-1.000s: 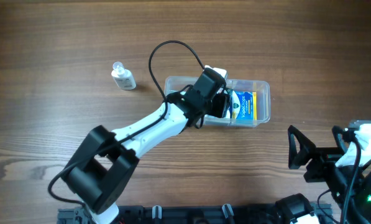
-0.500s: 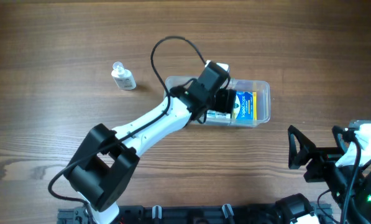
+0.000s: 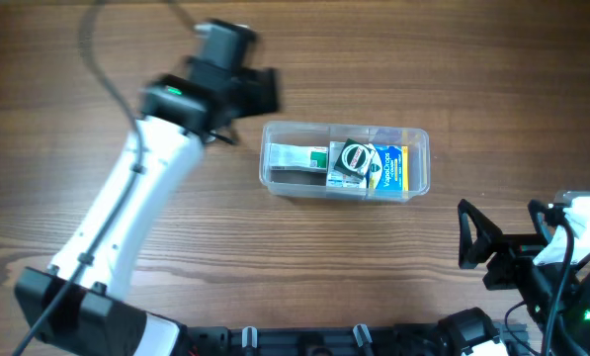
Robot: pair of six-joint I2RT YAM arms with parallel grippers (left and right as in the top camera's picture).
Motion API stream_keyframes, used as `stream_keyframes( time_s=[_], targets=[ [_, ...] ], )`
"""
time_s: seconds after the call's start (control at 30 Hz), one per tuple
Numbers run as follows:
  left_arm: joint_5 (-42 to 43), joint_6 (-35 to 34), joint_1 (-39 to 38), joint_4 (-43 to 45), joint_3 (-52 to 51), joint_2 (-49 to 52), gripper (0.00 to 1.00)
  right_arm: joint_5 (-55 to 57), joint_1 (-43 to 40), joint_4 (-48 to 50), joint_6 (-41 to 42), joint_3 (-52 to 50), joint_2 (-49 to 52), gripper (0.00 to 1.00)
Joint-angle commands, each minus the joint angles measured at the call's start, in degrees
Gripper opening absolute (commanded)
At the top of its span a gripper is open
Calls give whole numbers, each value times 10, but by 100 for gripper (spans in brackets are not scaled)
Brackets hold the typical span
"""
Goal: Pack container
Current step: 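Place the Zam-Buk tin into the container and release, then move left gripper to the white bottle and grasp it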
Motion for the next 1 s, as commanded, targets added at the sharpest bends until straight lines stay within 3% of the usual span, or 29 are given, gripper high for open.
stream_keyframes(
  time_s=[0.0, 0.2, 0.47, 0.7, 0.83, 0.97],
  targets=[
    [38, 81, 128, -13, 2, 21, 98, 7, -2, 2, 1, 0, 1, 100],
    [61, 142, 211, -8, 2, 66, 93, 7, -2, 2, 1, 0, 1, 100],
    [105, 189, 189, 5, 2, 133, 91, 7, -2, 2, 1, 0, 1, 100],
    [108, 196, 184, 22, 2, 165, 78, 7, -2, 2, 1, 0, 1, 100],
    [120, 249, 167, 22, 2, 166, 62, 7, -2, 2, 1, 0, 1, 100],
    [113, 254, 148, 23, 2, 166, 44, 7, -2, 2, 1, 0, 1, 100]
  ],
)
